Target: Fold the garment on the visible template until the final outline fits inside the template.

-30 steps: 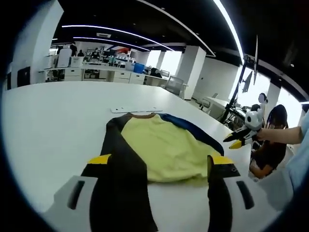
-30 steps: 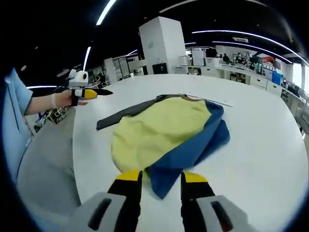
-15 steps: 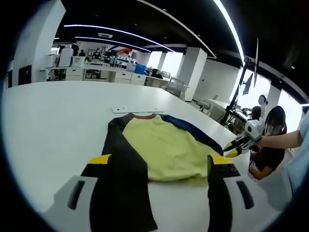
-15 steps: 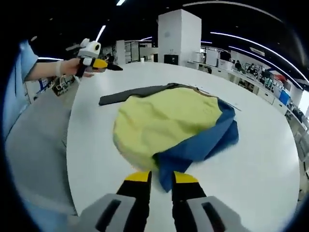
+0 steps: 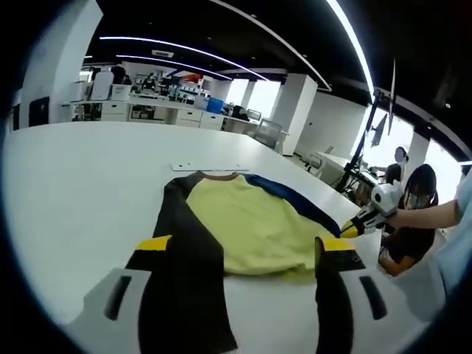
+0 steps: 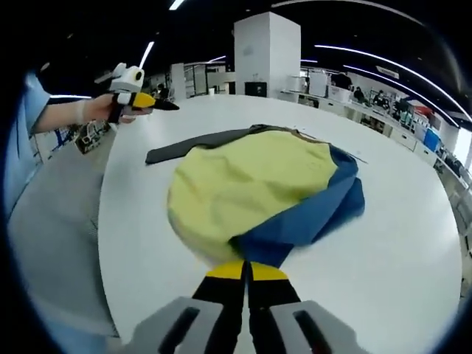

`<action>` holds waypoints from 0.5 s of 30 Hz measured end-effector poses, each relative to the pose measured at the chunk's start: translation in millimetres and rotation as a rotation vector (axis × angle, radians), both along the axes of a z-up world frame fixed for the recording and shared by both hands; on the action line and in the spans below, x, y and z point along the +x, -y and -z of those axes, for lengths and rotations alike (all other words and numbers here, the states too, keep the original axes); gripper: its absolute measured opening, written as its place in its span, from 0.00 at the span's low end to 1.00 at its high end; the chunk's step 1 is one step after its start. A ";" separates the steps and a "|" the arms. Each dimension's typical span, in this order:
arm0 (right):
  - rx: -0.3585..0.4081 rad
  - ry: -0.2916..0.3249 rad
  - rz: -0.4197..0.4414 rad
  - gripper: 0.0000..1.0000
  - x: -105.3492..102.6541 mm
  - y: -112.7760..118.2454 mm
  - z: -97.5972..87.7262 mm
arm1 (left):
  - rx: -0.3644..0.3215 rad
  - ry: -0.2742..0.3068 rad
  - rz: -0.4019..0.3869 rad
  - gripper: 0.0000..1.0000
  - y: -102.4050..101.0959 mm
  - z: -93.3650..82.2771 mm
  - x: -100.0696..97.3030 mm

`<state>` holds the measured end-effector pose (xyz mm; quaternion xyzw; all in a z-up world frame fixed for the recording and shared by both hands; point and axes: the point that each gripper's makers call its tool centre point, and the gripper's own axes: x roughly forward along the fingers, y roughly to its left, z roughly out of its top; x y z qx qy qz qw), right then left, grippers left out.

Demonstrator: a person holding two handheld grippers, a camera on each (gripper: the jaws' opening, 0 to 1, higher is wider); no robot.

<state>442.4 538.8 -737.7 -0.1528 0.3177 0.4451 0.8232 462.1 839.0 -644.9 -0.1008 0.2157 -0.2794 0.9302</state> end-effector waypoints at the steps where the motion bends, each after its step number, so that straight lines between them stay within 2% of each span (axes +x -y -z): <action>1: 0.006 -0.016 0.006 0.00 -1.0 1.2 -2.0 | 0.000 -0.001 0.001 0.74 0.3 0.2 -0.1; 5: 0.055 -0.023 0.045 0.00 4.4 5.8 -17.5 | -0.002 -0.003 0.000 0.74 0.0 1.0 -0.7; 7: 0.082 -0.049 0.076 0.00 7.7 10.4 -23.3 | -0.002 -0.002 -0.002 0.74 -0.7 1.4 -1.0; 15: 0.099 -0.051 0.141 0.00 20.7 36.5 -40.2 | -0.009 -0.010 -0.006 0.73 -1.1 5.0 -4.4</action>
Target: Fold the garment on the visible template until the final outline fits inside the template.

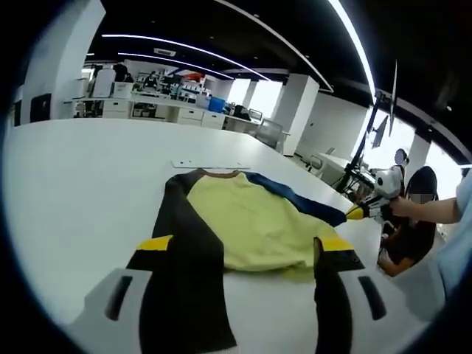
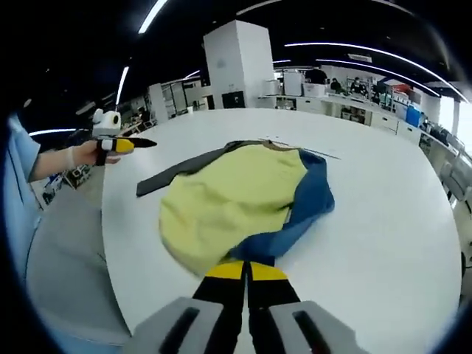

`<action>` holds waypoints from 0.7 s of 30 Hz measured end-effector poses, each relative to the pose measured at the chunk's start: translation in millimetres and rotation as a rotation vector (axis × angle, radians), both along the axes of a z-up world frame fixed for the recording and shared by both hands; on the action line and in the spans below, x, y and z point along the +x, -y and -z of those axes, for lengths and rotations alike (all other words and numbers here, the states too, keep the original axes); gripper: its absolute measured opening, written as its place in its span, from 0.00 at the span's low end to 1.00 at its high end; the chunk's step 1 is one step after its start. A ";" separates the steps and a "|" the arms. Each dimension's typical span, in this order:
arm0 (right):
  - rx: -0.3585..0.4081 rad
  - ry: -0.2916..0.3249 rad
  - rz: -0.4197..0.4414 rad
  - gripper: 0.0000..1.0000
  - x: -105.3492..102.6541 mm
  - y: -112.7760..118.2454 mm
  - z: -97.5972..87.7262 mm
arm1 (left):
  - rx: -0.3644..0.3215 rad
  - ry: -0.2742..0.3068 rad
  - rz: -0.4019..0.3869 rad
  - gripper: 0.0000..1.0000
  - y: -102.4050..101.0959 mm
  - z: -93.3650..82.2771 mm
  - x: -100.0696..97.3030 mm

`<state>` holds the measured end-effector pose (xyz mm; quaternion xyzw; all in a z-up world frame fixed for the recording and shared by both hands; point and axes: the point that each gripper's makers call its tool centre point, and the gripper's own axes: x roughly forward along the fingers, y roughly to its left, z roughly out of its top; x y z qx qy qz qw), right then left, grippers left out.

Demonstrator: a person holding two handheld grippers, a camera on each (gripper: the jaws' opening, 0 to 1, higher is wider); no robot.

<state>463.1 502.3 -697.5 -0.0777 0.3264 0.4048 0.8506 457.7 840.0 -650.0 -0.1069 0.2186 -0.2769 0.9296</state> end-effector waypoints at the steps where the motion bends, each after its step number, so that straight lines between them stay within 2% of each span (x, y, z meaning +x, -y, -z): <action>1: 0.008 0.001 0.013 0.00 1.1 3.4 -4.8 | 0.000 0.001 0.000 0.73 0.0 -0.5 -0.4; 6: 0.021 -0.004 0.077 0.00 8.9 24.8 -18.7 | -0.015 0.008 -0.006 0.73 -1.3 -4.5 0.3; 13: 0.012 -0.062 0.167 0.00 16.7 59.8 -12.4 | -0.025 0.014 -0.011 0.73 -0.4 -7.1 1.2; 21: -0.041 -0.088 0.195 0.00 28.6 87.0 -7.5 | -0.035 0.003 -0.026 0.72 -2.7 -2.5 4.1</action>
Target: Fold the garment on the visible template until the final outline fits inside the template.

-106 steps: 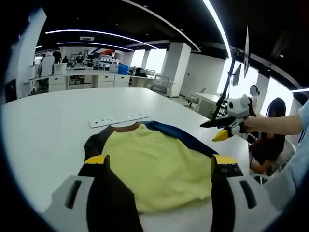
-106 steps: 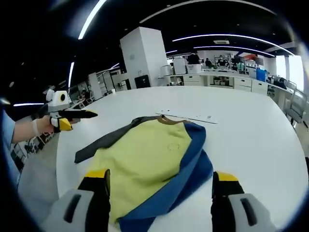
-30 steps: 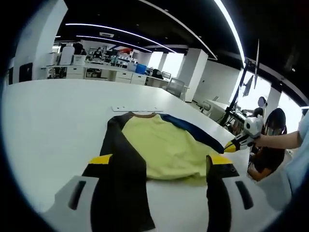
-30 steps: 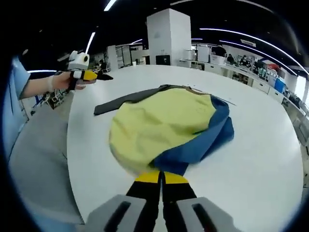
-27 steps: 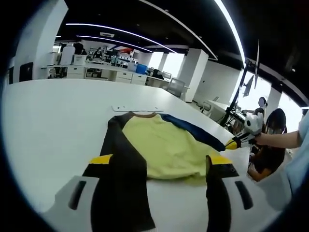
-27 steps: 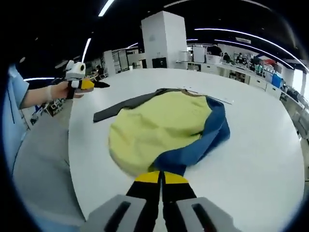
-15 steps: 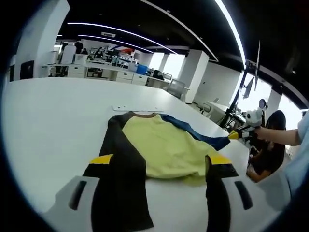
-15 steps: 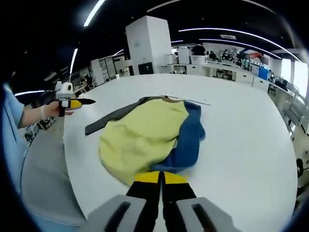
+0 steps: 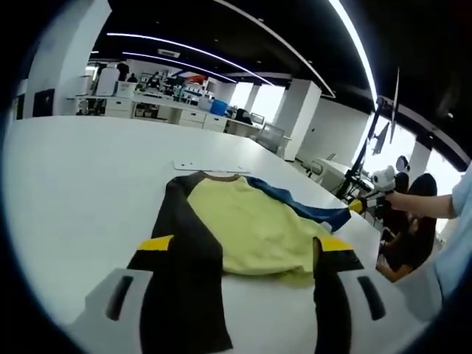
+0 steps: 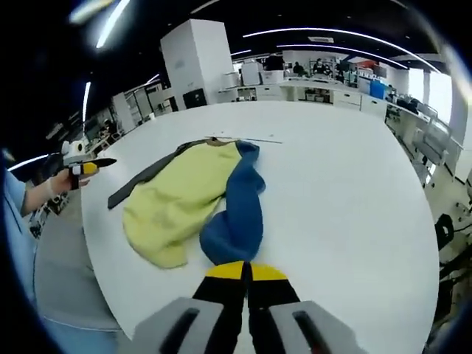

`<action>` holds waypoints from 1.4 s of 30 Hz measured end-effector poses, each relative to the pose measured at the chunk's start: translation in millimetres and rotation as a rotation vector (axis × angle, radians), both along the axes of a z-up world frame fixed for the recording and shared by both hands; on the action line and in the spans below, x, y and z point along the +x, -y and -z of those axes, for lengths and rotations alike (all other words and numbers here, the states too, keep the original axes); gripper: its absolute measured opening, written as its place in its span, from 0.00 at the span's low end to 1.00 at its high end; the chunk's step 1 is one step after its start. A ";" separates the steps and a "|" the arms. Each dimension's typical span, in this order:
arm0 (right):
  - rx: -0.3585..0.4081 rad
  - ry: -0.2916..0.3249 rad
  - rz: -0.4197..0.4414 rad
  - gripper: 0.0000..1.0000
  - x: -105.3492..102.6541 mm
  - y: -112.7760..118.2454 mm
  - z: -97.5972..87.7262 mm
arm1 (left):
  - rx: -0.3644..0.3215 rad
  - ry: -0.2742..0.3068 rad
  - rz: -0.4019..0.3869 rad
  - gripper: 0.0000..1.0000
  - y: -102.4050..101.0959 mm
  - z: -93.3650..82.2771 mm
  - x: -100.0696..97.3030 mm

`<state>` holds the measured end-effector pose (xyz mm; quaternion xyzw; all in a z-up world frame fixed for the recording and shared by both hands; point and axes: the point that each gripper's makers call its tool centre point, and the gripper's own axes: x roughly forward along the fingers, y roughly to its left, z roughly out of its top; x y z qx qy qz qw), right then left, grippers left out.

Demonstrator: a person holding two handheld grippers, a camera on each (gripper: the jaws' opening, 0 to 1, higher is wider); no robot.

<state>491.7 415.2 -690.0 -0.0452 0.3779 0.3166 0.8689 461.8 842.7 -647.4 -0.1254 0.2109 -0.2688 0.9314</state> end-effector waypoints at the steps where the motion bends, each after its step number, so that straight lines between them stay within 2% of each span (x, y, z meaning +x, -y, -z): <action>1: -0.011 -0.008 0.005 0.00 2.4 4.2 1.6 | -0.002 -0.001 -0.002 0.72 -0.3 0.3 0.4; 6: -0.036 -0.029 0.018 0.00 17.1 18.5 5.4 | -0.003 -0.007 -0.009 0.71 -1.7 3.5 2.8; 15: -0.106 -0.095 0.054 0.00 44.7 48.3 26.9 | -0.014 -0.026 -0.029 0.70 -3.6 12.6 6.6; 21: -0.179 -0.147 0.035 0.00 56.1 61.7 43.3 | -0.028 -0.020 -0.039 0.70 -2.1 11.0 10.0; 26: -0.202 -0.164 0.042 0.00 66.0 69.8 50.5 | -0.037 -0.020 -0.051 0.69 -2.7 11.5 12.6; 29: -0.241 -0.191 0.036 0.00 69.5 78.8 58.3 | -0.038 -0.022 -0.056 0.69 -3.6 12.7 13.5; 42: -0.314 -0.198 0.036 0.00 87.4 103.0 61.2 | -0.036 -0.048 -0.069 0.69 -6.3 24.9 14.3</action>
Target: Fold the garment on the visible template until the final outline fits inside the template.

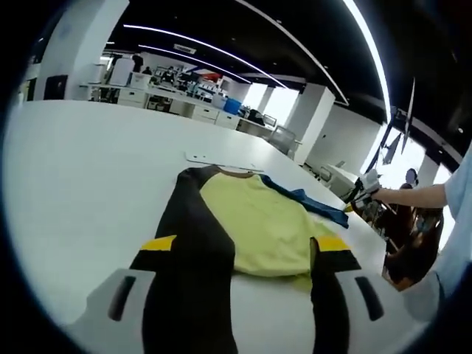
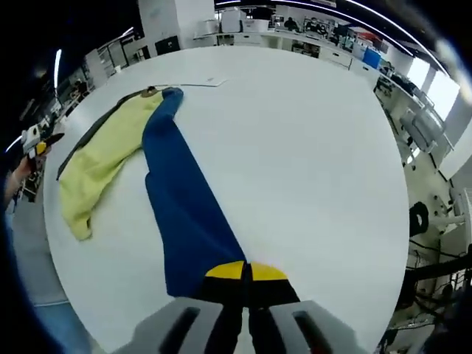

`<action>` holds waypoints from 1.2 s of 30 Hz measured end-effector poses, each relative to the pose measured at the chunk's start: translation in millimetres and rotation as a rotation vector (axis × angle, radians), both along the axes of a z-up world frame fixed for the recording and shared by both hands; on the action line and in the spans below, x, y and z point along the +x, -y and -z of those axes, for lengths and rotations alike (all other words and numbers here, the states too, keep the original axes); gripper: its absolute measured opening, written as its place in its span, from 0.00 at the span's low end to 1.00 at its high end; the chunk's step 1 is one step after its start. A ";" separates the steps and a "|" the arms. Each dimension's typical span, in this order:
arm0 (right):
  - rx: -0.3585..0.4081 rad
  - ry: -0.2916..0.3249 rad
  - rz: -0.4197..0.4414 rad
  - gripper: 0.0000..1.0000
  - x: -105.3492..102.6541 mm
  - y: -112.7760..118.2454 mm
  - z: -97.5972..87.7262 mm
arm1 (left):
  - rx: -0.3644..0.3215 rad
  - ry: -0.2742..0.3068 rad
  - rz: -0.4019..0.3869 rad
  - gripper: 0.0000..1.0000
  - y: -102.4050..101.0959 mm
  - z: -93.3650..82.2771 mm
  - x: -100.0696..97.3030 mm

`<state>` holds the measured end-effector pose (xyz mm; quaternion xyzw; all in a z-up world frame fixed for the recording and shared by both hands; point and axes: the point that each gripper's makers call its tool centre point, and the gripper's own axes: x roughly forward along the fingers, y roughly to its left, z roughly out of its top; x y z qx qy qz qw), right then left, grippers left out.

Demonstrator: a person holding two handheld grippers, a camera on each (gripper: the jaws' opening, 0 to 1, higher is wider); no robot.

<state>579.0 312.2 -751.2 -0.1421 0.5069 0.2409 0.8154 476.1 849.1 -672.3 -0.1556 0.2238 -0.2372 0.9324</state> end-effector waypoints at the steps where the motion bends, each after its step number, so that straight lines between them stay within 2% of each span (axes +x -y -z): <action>1: -0.006 0.000 0.002 0.00 1.7 2.0 0.1 | -0.001 -0.003 0.000 0.69 0.4 1.2 0.0; 12: -0.131 -0.004 0.001 0.00 32.8 33.6 7.1 | 0.000 -0.027 0.001 0.68 3.4 10.8 -0.1; 20: -0.242 -0.018 -0.043 0.00 57.9 56.3 6.9 | -0.006 -0.033 -0.009 0.68 1.7 14.8 0.7; 23: -0.252 -0.019 -0.046 0.00 73.6 59.7 9.3 | -0.010 -0.038 -0.010 0.68 2.6 16.3 0.0; 33: -0.354 -0.029 -0.109 0.00 99.8 69.4 18.7 | -0.030 -0.021 -0.019 0.68 5.7 11.6 3.5; 36: -0.361 -0.028 -0.115 0.00 106.7 70.0 20.1 | -0.031 -0.020 -0.020 0.68 5.6 10.9 3.6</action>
